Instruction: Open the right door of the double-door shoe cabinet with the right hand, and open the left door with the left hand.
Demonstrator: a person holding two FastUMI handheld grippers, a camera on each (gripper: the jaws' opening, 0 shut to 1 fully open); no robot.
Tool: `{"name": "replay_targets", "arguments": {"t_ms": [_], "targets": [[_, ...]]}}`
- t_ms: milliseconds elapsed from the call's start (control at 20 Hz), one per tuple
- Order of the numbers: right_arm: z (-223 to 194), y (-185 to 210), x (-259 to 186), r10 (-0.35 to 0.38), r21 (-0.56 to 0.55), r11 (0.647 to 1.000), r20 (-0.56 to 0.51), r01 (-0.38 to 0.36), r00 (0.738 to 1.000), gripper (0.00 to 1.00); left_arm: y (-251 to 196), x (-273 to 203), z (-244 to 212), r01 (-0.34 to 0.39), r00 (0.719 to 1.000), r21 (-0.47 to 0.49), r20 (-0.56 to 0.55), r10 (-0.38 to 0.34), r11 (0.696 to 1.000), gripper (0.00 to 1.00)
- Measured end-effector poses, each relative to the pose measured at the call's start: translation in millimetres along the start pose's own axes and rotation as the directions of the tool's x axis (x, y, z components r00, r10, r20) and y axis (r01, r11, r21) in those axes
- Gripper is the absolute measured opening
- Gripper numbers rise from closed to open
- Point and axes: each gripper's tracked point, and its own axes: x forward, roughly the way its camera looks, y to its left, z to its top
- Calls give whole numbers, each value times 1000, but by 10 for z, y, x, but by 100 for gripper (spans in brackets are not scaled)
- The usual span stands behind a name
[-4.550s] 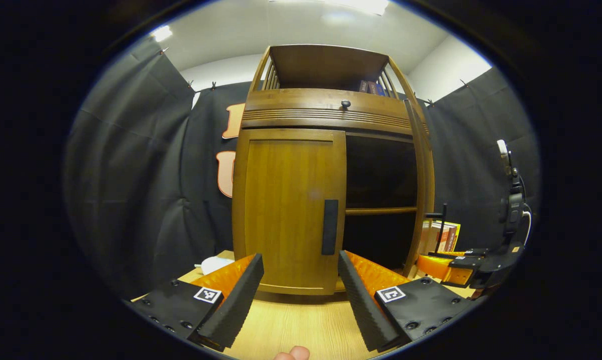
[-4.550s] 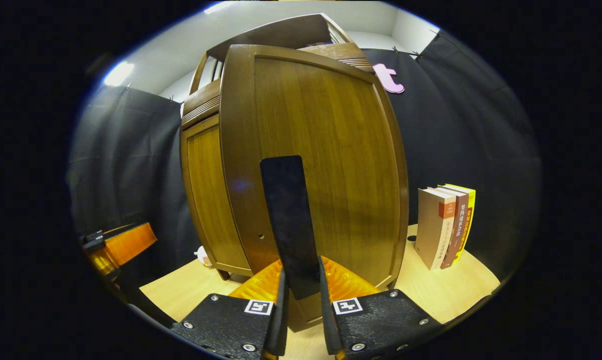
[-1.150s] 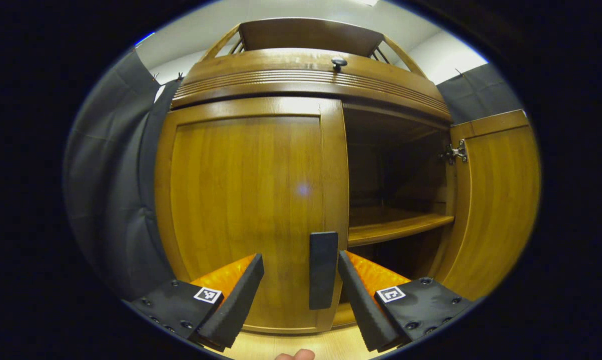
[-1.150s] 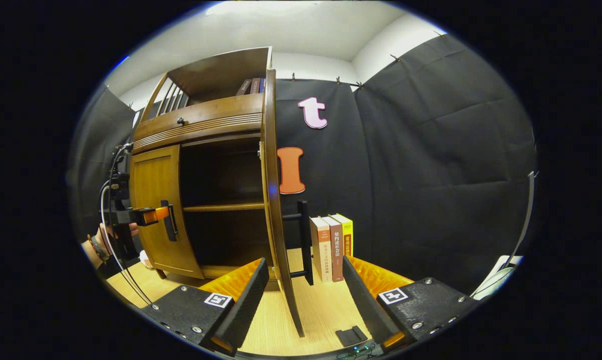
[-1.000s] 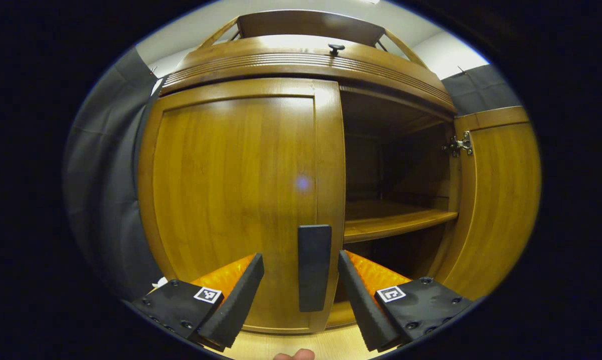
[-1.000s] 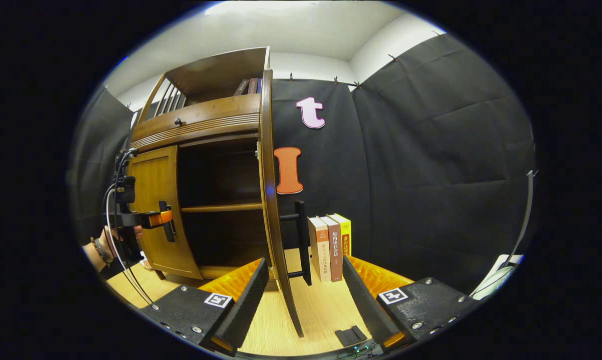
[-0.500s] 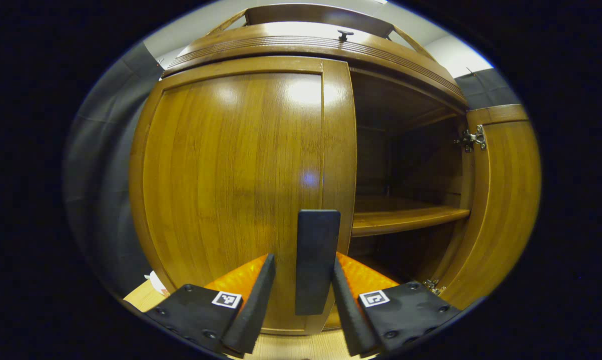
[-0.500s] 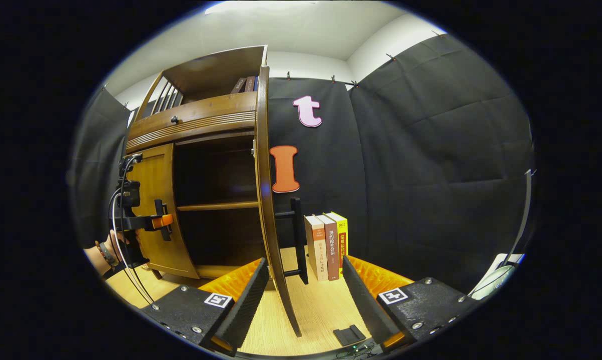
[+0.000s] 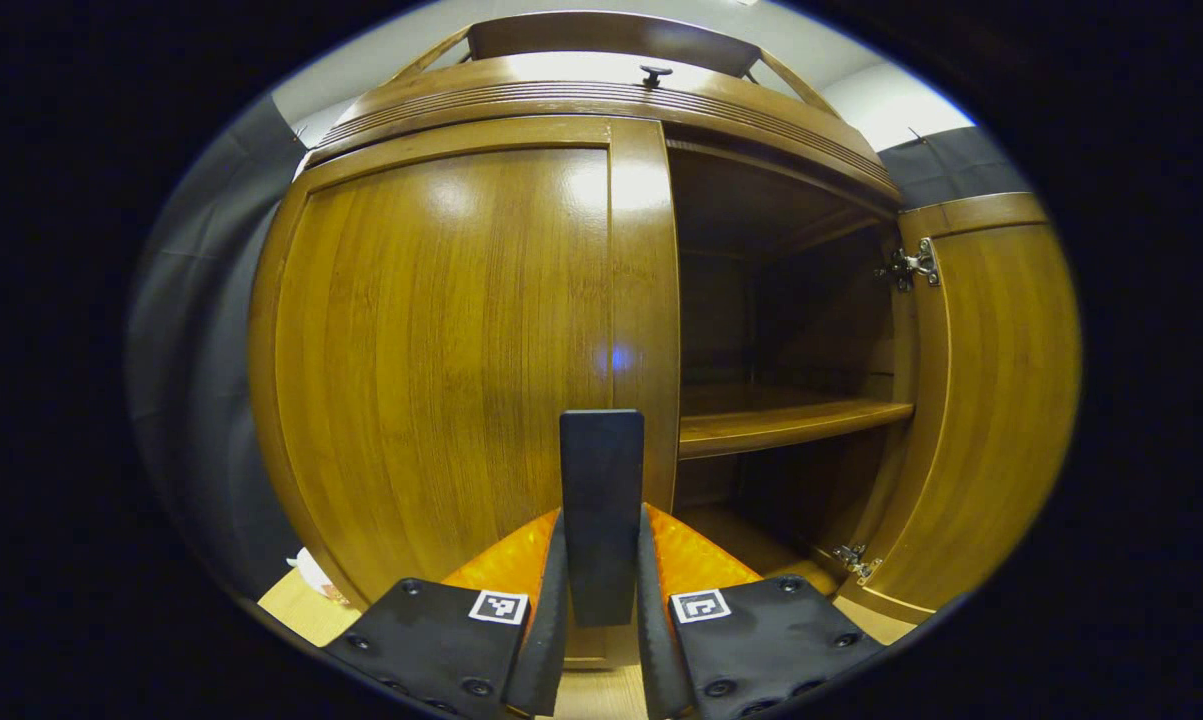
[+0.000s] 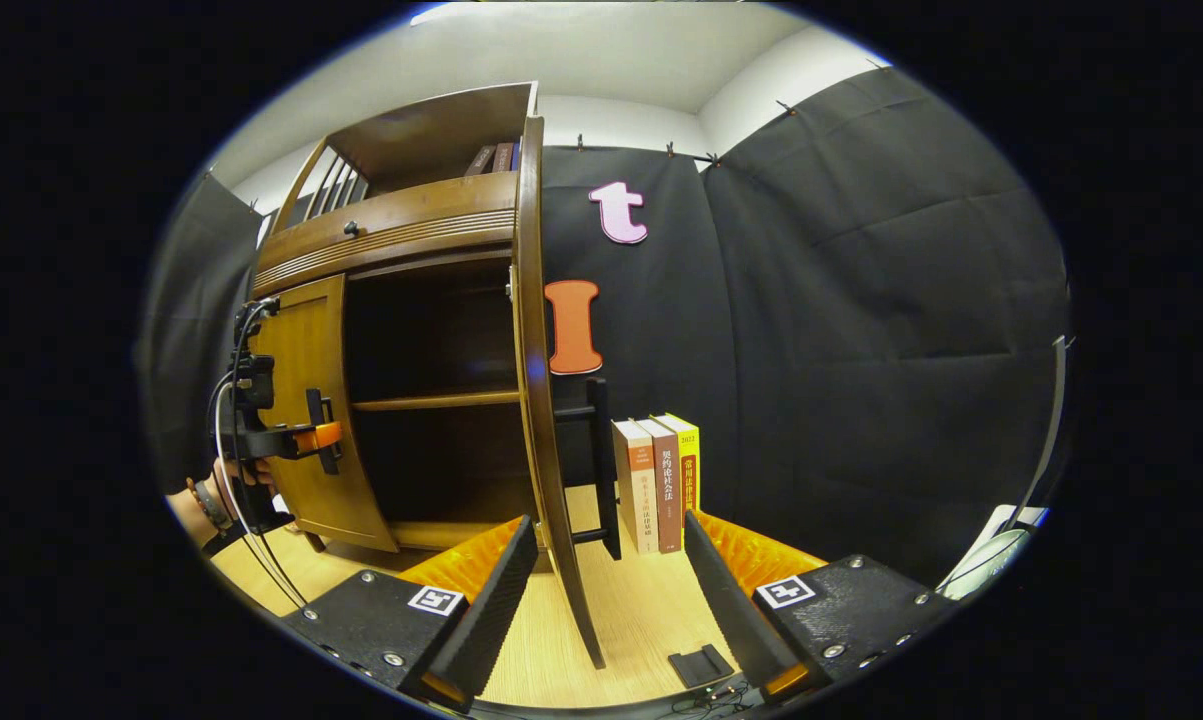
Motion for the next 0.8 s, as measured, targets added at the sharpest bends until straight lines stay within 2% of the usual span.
{"name": "replay_targets", "arguments": {"t_ms": [50,100,250,300,350,400,450,800], "targets": [[-4,2,-5,1,-2,1000,-1,-1,1000,91,-1,-42,3,-1,1000,3,-4,1,1000,37],[-1,5,-3,2,-5,1000,-2,-2,1000,97,1,-92,-2,-2,1000,9,-7,2,1000,37],[1,22,-3,6,-7,1000,-4,-6,1000,97,39,-290,4,-9,1000,16,-15,9,1000,37],[0,24,-7,8,-8,1000,-4,-8,1000,91,38,-333,4,-9,1000,11,-21,9,1000,37],[2,40,-1,12,-9,1000,-5,-12,1000,91,49,-385,14,-8,1000,1,-27,8,1000,40],[-3,51,-6,16,-12,1000,-8,-16,1000,91,69,-480,7,-6,999,-12,-31,6,1000,37],[1,60,-3,19,-16,1000,-9,-19,1000,91,87,-557,5,-6,999,-21,-34,5,1000,39],[14,187,-3,53,-44,998,-12,-53,999,91,273,-1042,7,-40,998,-20,-42,40,999,36]]}}
